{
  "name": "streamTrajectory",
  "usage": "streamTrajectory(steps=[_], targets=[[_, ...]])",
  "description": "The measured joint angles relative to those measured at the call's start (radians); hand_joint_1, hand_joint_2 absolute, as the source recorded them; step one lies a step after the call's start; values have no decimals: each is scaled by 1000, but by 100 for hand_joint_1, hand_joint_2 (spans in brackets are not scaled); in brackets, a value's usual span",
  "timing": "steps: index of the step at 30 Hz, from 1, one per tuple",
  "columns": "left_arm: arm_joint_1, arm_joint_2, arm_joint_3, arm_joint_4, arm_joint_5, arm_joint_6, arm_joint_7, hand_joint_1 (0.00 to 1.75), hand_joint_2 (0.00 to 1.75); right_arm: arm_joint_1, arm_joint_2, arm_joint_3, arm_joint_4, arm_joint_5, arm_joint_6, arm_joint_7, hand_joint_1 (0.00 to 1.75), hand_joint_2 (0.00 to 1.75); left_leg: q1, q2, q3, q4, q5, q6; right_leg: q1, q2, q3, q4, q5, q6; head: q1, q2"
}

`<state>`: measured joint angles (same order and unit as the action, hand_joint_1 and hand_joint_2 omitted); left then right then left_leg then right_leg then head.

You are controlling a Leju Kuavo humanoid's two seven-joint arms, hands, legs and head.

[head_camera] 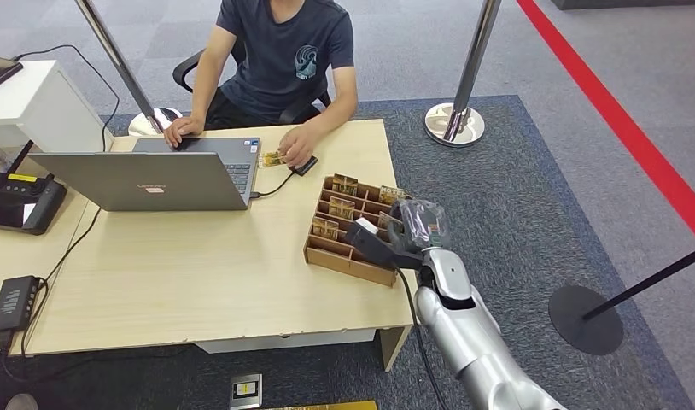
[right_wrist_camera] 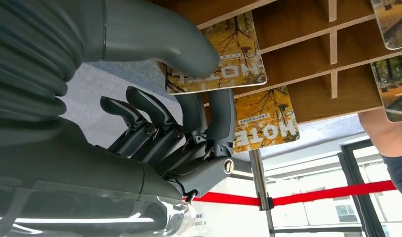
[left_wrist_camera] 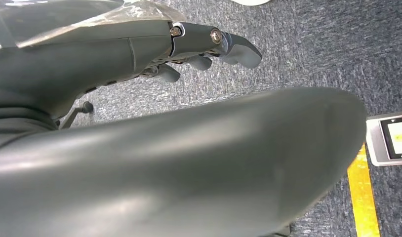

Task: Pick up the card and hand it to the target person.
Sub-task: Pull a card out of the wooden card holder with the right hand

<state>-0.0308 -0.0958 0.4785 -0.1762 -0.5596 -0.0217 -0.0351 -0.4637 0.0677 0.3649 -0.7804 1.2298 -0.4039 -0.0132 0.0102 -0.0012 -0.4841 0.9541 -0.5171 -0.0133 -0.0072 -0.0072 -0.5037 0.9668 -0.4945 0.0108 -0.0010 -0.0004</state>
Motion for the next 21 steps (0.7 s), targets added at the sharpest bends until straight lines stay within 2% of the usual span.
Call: streamTrajectory(steps=[6, 14, 21], targets=[[0, 0, 3, 0, 0, 0, 0, 0, 0, 64, -7, 0, -125, 30, 13, -10, 175, 175, 0, 0, -1, 0, 0, 0, 0, 0, -1, 0, 0, 0, 0, 0], [1, -4, 12, 0, 10, 11, -1, 0, 0, 146, -33, 11, -389, 25, 43, -48, 175, 175, 0, 0, -2, 0, 0, 0, 0, 0, -1, 0, 0, 0, 0, 0], [0, -14, 28, 0, 12, 16, -6, 0, 0, 124, -58, 32, -539, 3, 58, -68, 175, 175, 0, 0, -2, 0, 0, 0, 0, 0, -1, 0, 0, 0, 0, 0]])
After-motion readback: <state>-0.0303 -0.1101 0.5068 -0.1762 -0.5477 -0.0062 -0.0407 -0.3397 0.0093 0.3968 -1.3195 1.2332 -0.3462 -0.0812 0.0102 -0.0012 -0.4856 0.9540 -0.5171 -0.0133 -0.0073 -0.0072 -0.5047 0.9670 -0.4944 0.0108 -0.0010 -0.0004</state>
